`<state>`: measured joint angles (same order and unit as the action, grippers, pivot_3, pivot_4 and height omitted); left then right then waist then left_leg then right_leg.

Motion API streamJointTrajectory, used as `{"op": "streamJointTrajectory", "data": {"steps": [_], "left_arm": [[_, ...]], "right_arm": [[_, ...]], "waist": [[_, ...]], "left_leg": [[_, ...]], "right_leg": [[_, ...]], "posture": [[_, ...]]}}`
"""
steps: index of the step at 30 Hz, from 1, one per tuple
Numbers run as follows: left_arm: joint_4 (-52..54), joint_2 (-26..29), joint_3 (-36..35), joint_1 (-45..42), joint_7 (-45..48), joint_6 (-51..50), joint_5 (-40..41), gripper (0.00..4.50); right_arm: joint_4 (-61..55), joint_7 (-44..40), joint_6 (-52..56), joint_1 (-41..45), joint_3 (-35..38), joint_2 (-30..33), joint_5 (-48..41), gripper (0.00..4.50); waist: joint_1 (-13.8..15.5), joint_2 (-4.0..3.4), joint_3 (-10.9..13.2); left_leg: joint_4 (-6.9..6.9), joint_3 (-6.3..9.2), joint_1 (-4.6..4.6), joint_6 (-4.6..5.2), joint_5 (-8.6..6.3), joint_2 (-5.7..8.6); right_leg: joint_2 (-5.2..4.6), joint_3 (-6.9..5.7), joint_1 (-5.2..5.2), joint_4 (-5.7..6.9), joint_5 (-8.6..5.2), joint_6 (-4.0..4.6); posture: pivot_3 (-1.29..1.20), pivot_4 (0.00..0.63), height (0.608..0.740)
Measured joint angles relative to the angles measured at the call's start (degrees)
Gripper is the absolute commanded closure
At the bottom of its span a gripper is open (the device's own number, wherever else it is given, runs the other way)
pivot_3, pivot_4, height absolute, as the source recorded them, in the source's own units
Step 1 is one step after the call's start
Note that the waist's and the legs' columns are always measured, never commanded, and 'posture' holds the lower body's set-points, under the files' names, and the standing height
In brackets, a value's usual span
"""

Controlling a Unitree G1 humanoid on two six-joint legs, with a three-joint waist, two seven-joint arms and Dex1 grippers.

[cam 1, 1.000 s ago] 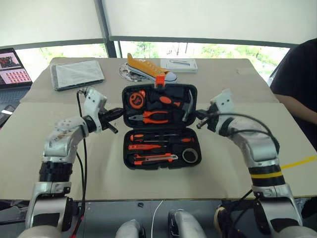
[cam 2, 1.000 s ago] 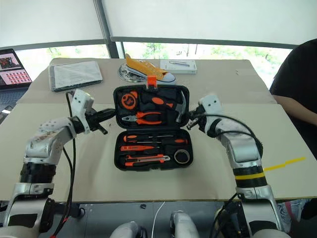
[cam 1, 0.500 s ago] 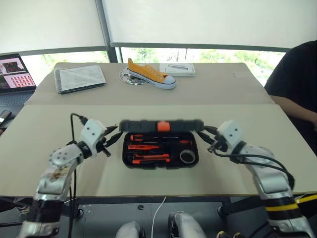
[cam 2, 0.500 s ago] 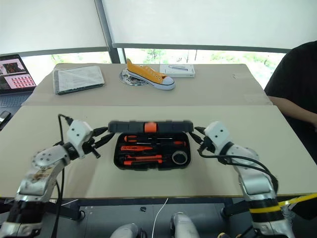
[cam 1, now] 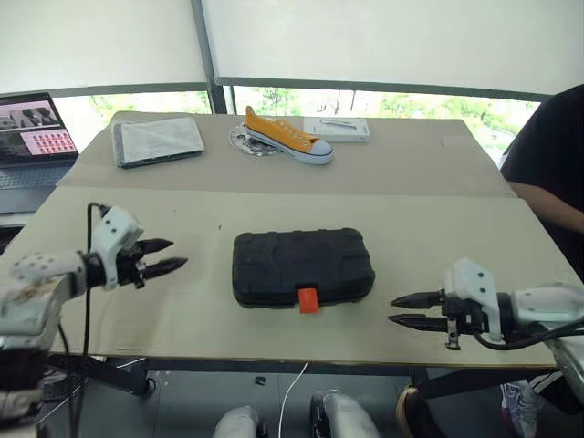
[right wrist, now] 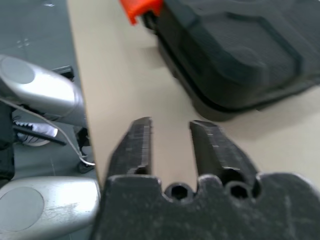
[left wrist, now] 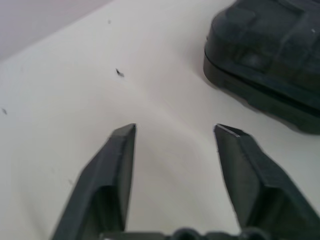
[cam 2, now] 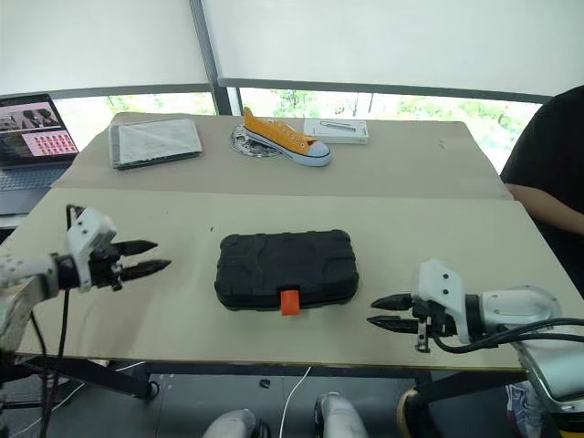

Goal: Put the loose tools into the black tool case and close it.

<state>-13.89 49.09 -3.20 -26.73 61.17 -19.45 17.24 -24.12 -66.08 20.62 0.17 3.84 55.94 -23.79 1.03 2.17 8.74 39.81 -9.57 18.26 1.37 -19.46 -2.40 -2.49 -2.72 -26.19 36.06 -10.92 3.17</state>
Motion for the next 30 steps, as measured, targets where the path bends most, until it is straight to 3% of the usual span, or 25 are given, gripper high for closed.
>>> {"op": "streamJointTrajectory", "data": {"steps": [4, 8, 13, 15, 20, 28, 30], "left_arm": [[-13.10, -6.74, 7.33, -11.16, 0.71, 9.11, -7.15, 4.45], [-26.34, -14.13, 12.21, -20.59, 0.33, 16.96, -12.72, 4.45], [-34.83, -17.96, 14.38, -24.98, 2.00, 23.49, -16.06, 4.45], [-33.40, -17.54, 14.51, -24.37, 7.56, 24.01, -14.91, 4.45], [-15.77, -11.78, 15.22, -16.80, 22.80, 15.29, -9.86, 4.45], [-4.65, -10.23, 10.63, -19.26, 22.50, 0.99, -2.96, 4.45], [0.44, -11.29, 10.66, -20.54, 22.57, -3.18, -0.50, 4.45]], "right_arm": [[0.36, 0.85, -1.40, 2.97, -5.79, -2.83, 3.47, 4.50], [3.85, 2.20, -3.21, 7.52, -10.75, -5.73, 8.05, 4.50], [9.83, 5.55, -4.35, 13.41, -14.78, -10.06, 13.76, 4.50], [13.75, 8.55, -4.44, 16.00, -15.08, -12.04, 16.14, 4.50], [19.69, 13.77, -4.65, 18.33, -11.56, -12.89, 18.08, 4.50], [5.94, 10.42, 3.99, 6.29, 0.41, -9.27, 5.70, 4.50], [2.02, 9.88, 7.03, 5.27, 3.09, -9.11, 1.68, 4.50]], "waist": [[-0.16, 0.12, -0.03], [-0.69, 0.22, -0.03], [-1.52, 0.24, -0.04], [-1.83, 0.27, -0.02], [-1.83, 0.24, -0.02], [-0.59, 0.23, 0.00], [-0.54, 0.23, 0.00]], "left_leg": [[0.10, -0.01, 0.19, 0.15, -0.03, 0.24], [0.27, -0.03, 0.18, 0.45, -0.12, 0.44], [0.33, -0.06, 0.16, 0.58, -0.20, 0.44], [0.34, -0.09, 0.22, 0.57, -0.20, 0.43], [0.33, -0.13, 0.20, 0.54, -0.21, 0.33], [0.61, 0.01, 0.43, 0.54, -0.21, 0.29], [0.68, 0.07, 0.25, 0.57, -0.22, 0.32]], "right_leg": [[0.02, 0.04, -0.10, -0.04, 0.09, -0.10], [-0.05, 0.05, -0.11, -0.08, 0.22, 0.01], [-0.05, -0.01, -0.22, -0.23, 0.26, -0.10], [-0.10, -0.01, -0.33, -0.19, 0.27, -0.11], [-0.11, -0.02, -0.43, 0.00, 0.15, -0.08], [-0.20, 0.03, -0.42, 0.05, 0.17, -0.13], [-0.20, 0.10, -0.18, 0.02, 0.04, -0.50]], "posture": [[0.00, 0.150, 0.733], [0.00, 0.150, 0.733], [0.00, 0.150, 0.733], [0.00, 0.150, 0.733], [0.00, 0.150, 0.733], [0.00, 0.150, 0.733], [0.00, 0.150, 0.733]]}}
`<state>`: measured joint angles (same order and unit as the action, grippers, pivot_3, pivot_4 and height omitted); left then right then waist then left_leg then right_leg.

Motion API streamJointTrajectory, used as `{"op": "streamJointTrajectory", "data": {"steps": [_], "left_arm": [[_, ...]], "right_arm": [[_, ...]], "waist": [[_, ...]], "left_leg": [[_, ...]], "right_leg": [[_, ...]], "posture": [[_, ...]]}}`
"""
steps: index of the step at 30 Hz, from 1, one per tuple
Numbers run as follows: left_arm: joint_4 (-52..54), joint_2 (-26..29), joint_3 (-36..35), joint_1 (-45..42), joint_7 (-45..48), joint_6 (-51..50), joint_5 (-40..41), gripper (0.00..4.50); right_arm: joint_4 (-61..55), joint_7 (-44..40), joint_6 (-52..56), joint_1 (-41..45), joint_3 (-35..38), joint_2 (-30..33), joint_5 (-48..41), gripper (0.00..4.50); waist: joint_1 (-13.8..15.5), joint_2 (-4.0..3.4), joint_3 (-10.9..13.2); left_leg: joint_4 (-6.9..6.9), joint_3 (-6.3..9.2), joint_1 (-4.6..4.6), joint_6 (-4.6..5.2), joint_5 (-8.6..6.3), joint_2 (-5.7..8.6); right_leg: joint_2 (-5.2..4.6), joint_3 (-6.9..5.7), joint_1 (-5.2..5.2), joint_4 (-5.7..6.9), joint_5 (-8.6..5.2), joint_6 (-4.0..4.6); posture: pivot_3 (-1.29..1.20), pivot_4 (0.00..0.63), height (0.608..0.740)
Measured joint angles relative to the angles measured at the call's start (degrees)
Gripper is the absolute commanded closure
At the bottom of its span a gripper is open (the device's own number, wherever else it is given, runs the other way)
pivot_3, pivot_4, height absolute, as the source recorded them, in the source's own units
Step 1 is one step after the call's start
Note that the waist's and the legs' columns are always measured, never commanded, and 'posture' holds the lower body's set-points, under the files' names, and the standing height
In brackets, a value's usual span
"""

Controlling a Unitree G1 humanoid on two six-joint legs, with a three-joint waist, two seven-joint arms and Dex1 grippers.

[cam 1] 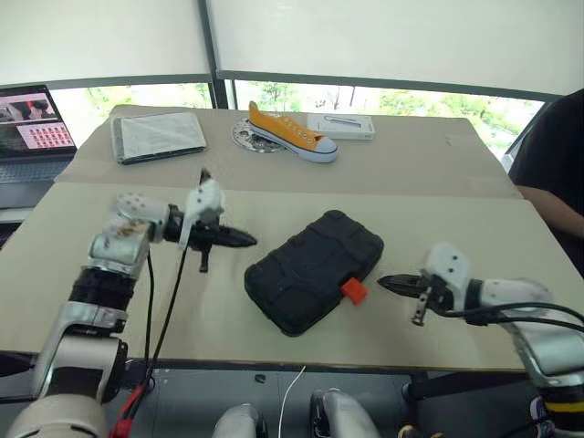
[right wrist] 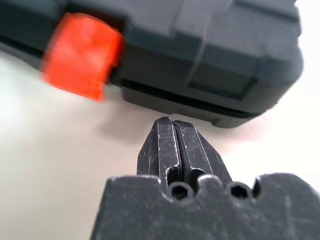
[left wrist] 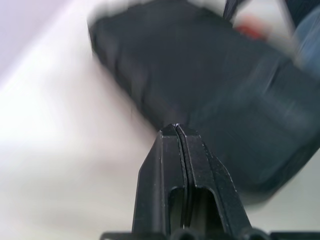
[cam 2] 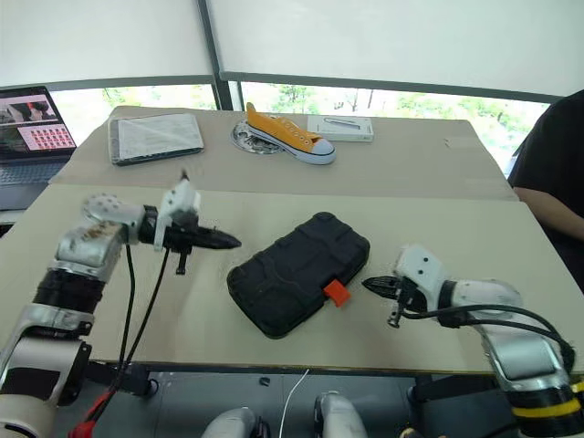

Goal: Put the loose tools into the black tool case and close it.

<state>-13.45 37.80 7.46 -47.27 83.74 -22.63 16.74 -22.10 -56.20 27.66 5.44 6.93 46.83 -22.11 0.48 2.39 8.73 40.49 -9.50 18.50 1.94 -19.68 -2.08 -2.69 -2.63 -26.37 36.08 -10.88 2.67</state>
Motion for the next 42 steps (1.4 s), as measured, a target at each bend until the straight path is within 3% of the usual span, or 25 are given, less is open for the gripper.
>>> {"op": "streamJointTrajectory", "data": {"steps": [4, 9, 16, 27, 34, 42], "left_arm": [[5.77, -5.02, 4.41, 0.54, -0.83, -1.10, 0.35, 4.45], [3.67, -13.01, 13.46, 1.72, -4.32, 1.80, -4.45, 4.45], [1.24, -9.94, 17.12, 2.67, -3.00, 16.18, -10.13, 4.45], [1.04, -10.02, 16.92, 3.01, -3.23, 16.40, -10.07, 4.45], [0.01, -10.04, 16.23, 2.95, -3.46, 16.40, -10.09, 4.45], [-1.39, -9.96, 15.88, 2.57, -4.12, 17.20, -10.57, 4.45]], "right_arm": [[-4.85, 0.61, 3.37, -0.11, 1.69, -0.03, -4.12, 4.50], [-6.52, 3.57, 5.37, 1.70, -0.32, -1.93, -5.13, 4.50], [-6.43, 6.69, 5.62, 5.66, -6.29, -4.63, -3.55, 4.50], [-1.60, 7.55, 2.46, 6.07, -12.58, -4.78, 2.93, 4.50], [-1.29, 6.24, 2.77, -0.76, -15.26, -2.81, 5.06, 4.50], [-3.17, 6.50, 4.32, -0.18, -11.68, -3.89, 1.44, 4.50]], "waist": [[-0.02, 0.00, 0.00], [-0.32, 0.01, -0.01], [-1.16, -0.01, -0.26], [-1.14, 0.01, -0.45], [-1.26, 0.05, -0.71], [-1.20, 0.05, -0.71]], "left_leg": [[0.00, -0.01, -0.07, 0.05, -0.03, 0.07], [0.02, 0.07, 0.04, 0.08, -0.01, 0.13], [0.01, 0.25, -0.04, 0.11, -0.03, 0.08], [0.01, 0.22, -0.08, 0.34, -0.15, 0.11], [0.01, 0.22, -0.06, 0.35, -0.16, 0.09], [0.01, 0.24, -0.07, 0.34, -0.16, 0.09]], "right_leg": [[0.02, 0.31, 0.26, 0.02, -0.04, -0.25], [0.16, 0.52, 0.23, 0.06, 0.01, -0.22], [0.16, 0.51, 0.31, 0.07, -0.04, -0.13], [0.14, 0.48, 0.32, 0.02, -0.04, -0.17], [0.15, 0.51, 0.32, 0.04, -0.05, -0.19], [0.15, 0.49, 0.30, 0.02, -0.05, -0.19]], "posture": [[0.00, 0.150, 0.733], [0.00, 0.150, 0.733], [0.00, 0.150, 0.733], [0.00, 0.150, 0.733], [0.00, 0.150, 0.733], [0.00, 0.150, 0.733]]}}
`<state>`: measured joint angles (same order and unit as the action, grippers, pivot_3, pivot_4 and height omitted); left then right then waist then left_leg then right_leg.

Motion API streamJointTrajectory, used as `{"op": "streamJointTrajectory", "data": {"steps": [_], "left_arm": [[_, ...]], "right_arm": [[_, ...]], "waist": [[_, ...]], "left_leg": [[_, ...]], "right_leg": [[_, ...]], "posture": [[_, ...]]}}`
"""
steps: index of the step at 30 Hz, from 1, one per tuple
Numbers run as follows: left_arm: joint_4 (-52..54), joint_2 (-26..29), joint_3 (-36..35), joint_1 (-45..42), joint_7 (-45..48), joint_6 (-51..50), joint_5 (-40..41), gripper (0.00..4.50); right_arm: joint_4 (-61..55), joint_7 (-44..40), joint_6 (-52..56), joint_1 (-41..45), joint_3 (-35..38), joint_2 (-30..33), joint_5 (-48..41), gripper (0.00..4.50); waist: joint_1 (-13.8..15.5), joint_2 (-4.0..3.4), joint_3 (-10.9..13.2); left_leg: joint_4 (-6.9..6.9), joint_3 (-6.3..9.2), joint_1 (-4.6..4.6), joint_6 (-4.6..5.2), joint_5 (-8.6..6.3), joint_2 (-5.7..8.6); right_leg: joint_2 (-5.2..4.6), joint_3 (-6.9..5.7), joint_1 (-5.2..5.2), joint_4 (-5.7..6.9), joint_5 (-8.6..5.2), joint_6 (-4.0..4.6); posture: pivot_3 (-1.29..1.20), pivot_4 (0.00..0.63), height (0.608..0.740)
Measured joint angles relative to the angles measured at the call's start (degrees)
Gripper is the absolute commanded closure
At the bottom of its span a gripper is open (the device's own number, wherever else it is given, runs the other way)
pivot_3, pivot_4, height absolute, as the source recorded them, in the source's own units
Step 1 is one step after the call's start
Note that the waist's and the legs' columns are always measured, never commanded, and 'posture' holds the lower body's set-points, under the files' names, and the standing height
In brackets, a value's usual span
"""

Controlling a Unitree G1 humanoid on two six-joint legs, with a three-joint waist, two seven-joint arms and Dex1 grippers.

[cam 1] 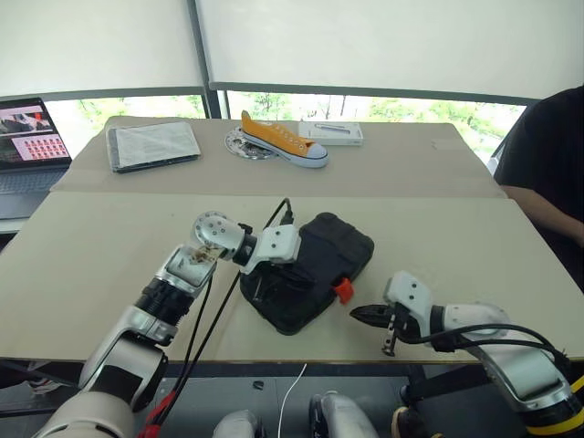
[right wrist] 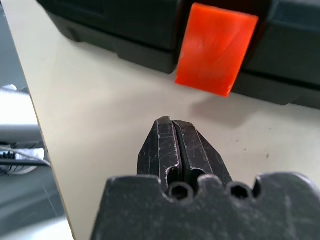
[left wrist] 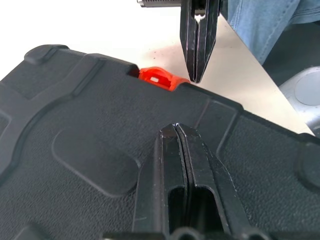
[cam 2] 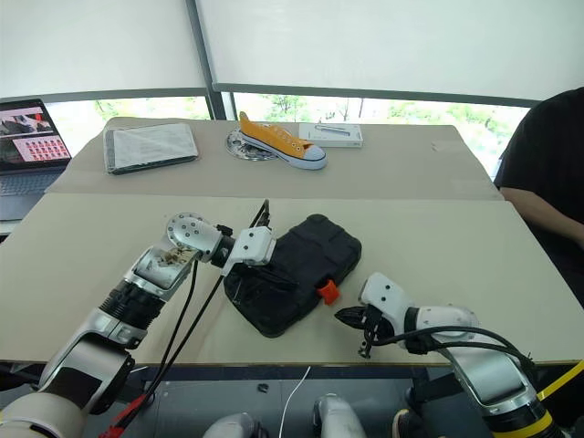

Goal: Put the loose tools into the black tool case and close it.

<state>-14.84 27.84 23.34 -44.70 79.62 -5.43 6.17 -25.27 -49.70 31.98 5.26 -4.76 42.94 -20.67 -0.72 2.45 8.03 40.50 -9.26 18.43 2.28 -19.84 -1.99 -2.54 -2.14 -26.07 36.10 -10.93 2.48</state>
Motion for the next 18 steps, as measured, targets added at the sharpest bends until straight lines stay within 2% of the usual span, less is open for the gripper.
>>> {"op": "streamJointTrajectory", "data": {"steps": [5, 9, 13, 18], "left_arm": [[-0.57, -0.12, 0.02, -0.14, 0.01, 0.65, -0.04, 4.45], [-0.88, -0.28, 0.12, -0.26, 0.01, 1.47, -0.06, 4.45], [-0.88, -0.30, 0.10, -0.34, 0.08, 1.49, -0.14, 4.45], [-0.88, -0.22, -0.07, -0.53, -0.12, 1.48, -0.18, 4.45]], "right_arm": [[-3.66, 1.50, 5.71, 5.93, 4.87, -2.29, -7.70, 4.50], [-1.28, 3.64, 7.43, 8.76, 3.41, -3.41, -6.93, 4.50], [2.10, 3.60, 7.06, 8.95, -0.30, -2.66, -3.22, 4.50], [1.48, 2.38, 5.92, 3.88, 1.23, 0.26, -3.14, 4.50]], "waist": [[0.08, 0.00, 0.00], [0.16, 0.00, 0.00], [0.15, 0.00, 0.00], [0.29, 0.00, 0.00]], "left_leg": [[0.00, 0.03, -0.01, 0.01, -0.01, -0.01], [0.00, 0.03, -0.01, 0.08, -0.04, 0.01], [0.00, 0.02, -0.01, 0.11, -0.06, 0.03], [0.00, 0.03, -0.01, 0.12, -0.07, 0.03]], "right_leg": [[-0.01, -0.04, 0.00, -0.03, 0.01, 0.02], [-0.03, -0.08, -0.01, -0.08, 0.01, 0.02], [-0.05, -0.07, -0.05, -0.11, 0.01, 0.01], [-0.05, -0.08, -0.04, -0.14, 0.01, -0.02]], "posture": [[0.00, 0.150, 0.733], [0.00, 0.150, 0.733], [0.00, 0.150, 0.733], [0.00, 0.150, 0.733]]}}
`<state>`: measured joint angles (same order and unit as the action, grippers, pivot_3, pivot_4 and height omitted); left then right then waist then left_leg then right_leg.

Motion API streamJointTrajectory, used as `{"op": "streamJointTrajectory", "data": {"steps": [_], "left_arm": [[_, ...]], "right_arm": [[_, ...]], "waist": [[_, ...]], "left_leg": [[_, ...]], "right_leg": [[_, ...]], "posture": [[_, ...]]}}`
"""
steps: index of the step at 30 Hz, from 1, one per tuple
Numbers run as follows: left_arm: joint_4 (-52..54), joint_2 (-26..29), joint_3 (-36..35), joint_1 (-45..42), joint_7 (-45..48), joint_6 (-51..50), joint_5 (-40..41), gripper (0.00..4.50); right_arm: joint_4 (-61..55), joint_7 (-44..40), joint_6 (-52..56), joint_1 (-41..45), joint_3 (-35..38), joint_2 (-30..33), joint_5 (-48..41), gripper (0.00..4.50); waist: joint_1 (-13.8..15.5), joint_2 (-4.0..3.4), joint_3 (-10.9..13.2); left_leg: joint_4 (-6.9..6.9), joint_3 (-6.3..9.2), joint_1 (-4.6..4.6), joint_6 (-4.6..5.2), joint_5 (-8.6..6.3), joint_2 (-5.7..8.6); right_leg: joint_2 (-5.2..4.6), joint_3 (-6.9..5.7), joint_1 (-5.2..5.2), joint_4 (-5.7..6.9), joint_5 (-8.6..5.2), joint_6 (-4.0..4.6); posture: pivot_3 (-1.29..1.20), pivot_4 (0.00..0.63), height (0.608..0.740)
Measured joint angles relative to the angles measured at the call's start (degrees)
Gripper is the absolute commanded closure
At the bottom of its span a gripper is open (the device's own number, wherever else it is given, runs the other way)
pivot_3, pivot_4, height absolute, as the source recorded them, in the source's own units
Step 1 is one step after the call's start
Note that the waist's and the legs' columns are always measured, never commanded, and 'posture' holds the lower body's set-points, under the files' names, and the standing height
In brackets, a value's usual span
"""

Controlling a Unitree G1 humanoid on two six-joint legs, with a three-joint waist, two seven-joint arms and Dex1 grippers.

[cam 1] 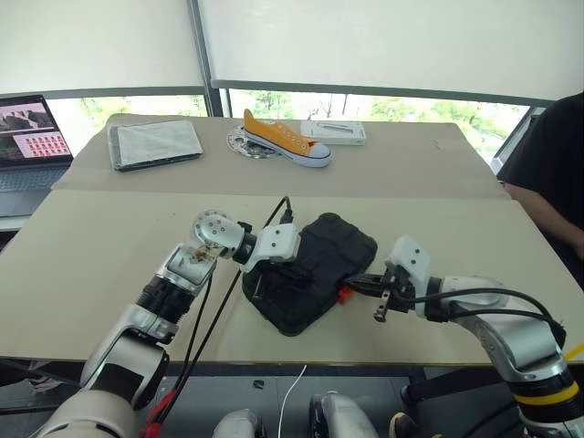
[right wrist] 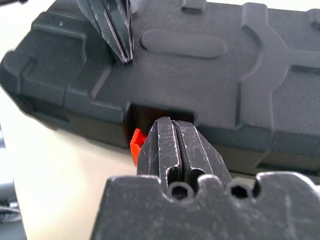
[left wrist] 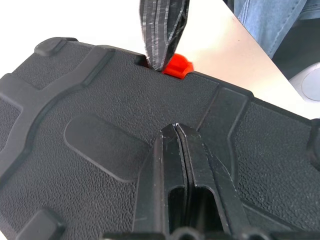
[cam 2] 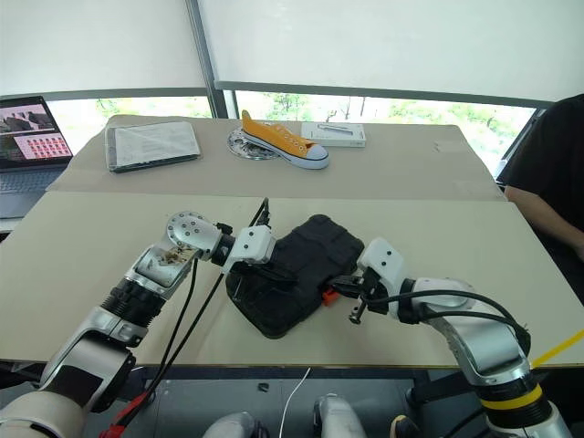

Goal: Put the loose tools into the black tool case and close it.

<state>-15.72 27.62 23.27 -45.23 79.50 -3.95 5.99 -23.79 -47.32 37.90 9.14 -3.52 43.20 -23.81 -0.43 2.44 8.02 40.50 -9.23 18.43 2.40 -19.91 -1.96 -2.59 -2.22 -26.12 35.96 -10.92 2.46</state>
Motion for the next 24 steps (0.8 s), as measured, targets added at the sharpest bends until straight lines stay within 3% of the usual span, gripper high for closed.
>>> {"op": "streamJointTrajectory", "data": {"steps": [11, 18, 24], "left_arm": [[-1.36, -0.09, -0.28, -0.21, 0.09, 0.25, -0.16, 4.45], [-3.64, -1.58, 0.17, -2.15, 0.12, 1.32, -1.34, 4.45], [-4.42, -1.98, 0.21, -2.27, 0.03, 3.09, -1.82, 4.45]], "right_arm": [[-2.26, 1.24, 0.10, -7.27, 3.13, 0.19, 0.05, 4.50], [2.99, 2.82, -1.31, -4.63, -3.88, -4.31, 4.23, 4.50], [4.40, 3.83, -1.72, -0.68, -4.89, -6.74, 5.57, 4.50]], "waist": [[0.02, 0.00, 0.00], [0.07, 0.00, 0.00], [0.02, 0.00, 0.00]], "left_leg": [[0.00, 0.04, 0.04, 0.01, -0.01, -0.01], [0.01, 0.01, 0.04, 0.07, -0.04, 0.04], [0.01, 0.04, 0.02, 0.07, -0.04, 0.02]], "right_leg": [[0.00, 0.01, 0.02, 0.05, 0.01, -0.08], [-0.03, 0.04, 0.01, -0.02, 0.03, -0.10], [-0.01, -0.01, -0.04, -0.04, 0.03, -0.08]], "posture": [[0.00, 0.150, 0.733], [0.00, 0.150, 0.733], [0.00, 0.150, 0.733]]}}
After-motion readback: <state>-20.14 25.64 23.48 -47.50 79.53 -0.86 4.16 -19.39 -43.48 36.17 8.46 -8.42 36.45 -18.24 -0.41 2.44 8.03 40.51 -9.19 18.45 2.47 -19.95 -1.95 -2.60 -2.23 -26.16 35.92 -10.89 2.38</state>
